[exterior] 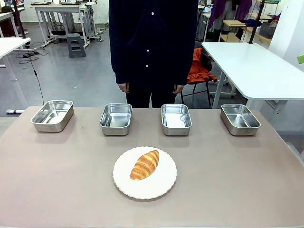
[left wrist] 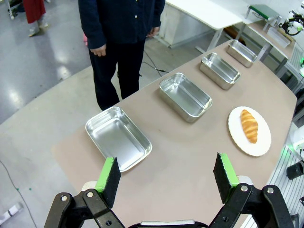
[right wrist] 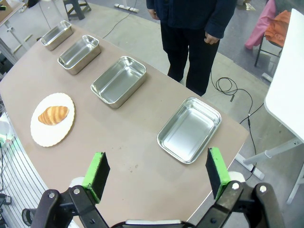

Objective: Place the bread in the container.
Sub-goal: Place the Butter Roll into the Airtight Container indicated by the human.

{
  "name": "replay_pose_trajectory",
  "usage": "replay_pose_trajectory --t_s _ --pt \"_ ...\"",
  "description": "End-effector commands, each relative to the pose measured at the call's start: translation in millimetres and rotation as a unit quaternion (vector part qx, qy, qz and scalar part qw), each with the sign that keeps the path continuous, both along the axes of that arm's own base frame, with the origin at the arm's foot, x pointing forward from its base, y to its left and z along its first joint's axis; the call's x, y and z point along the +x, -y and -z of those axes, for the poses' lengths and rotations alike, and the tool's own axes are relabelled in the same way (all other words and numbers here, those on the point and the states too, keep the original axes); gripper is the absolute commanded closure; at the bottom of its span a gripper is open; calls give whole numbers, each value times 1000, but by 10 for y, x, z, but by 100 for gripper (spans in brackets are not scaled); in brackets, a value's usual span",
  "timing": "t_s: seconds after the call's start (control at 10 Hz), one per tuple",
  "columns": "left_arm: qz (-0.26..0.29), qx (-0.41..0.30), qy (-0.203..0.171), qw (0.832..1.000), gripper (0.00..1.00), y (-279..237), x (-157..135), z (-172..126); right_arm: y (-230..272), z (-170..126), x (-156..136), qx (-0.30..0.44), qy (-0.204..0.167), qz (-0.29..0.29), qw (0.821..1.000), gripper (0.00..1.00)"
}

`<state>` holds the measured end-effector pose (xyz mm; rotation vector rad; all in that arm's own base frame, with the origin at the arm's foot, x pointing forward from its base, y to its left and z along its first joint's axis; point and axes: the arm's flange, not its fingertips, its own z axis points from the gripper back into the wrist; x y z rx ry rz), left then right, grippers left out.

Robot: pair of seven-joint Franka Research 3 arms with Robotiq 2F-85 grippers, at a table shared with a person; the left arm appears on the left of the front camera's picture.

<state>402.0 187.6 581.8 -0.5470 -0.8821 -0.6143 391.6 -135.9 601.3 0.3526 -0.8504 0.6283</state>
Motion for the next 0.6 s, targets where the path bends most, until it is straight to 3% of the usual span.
replay_pose_trajectory --t_s 0.0,0.5 --pt "5 -2 4 1000 0 -9 -23 -18 -1 -1 7 9 6 -6 1000 0" --pt "5 -2 4 1000 0 -9 -23 -18 -1 -1 7 9 6 -6 1000 0"
